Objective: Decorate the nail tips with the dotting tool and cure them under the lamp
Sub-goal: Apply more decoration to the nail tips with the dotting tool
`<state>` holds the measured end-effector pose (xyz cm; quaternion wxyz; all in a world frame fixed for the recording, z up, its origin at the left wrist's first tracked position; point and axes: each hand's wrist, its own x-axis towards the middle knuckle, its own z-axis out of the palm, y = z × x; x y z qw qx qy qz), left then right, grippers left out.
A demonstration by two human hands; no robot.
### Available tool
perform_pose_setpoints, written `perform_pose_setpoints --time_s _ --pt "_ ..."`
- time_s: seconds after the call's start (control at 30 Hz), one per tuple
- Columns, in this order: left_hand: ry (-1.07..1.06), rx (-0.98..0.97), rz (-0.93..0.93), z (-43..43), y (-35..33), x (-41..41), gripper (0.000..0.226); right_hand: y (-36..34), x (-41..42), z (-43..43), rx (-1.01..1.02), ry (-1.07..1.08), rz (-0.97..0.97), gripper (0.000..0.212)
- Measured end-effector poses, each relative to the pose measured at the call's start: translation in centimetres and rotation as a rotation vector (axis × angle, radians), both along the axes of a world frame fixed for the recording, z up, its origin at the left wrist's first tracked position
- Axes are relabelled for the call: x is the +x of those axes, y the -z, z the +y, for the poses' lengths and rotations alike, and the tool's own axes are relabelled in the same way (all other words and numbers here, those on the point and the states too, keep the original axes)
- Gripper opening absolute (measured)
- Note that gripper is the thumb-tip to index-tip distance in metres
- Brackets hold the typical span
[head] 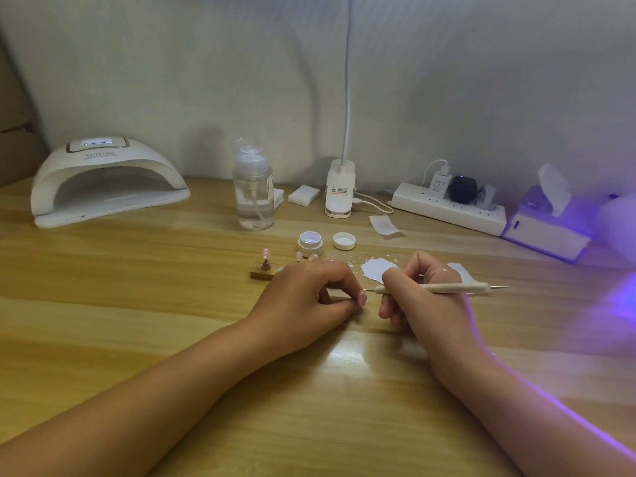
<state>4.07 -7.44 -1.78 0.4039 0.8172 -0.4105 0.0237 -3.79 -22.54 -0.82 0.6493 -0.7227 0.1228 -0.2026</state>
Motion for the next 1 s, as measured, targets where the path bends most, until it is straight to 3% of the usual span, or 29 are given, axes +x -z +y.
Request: perform_pose_setpoints --time_s 0.23,0.5,0.73,0.93,1.0 --pt "0.004 0.004 -0.001 0.1 -0.1 0.0 0.016 0.2 0.1 -0.1 -0.014 -0.004 0.005 0.037" --pt "-0.006 -0.003 0.007 0.0 -0.2 -0.2 0.023 0.1 0.1 0.0 -0.006 -0.005 0.008 0.021" --pt "-0.012 -0.007 0.004 0.0 -0.3 -0.2 0.029 0.3 0.1 -0.2 -0.023 -0.008 -0.004 0.039" --pt "0.003 0.014 0.010 0.1 -0.2 -0.1 0.024 -0.5 -0.3 -0.3 0.083 0.152 -0.321 0.028" --pt "0.002 0.020 0.008 0.1 -0.2 0.0 0.026 -0.7 -0.1 -1.0 0.072 0.207 -0.338 0.026"
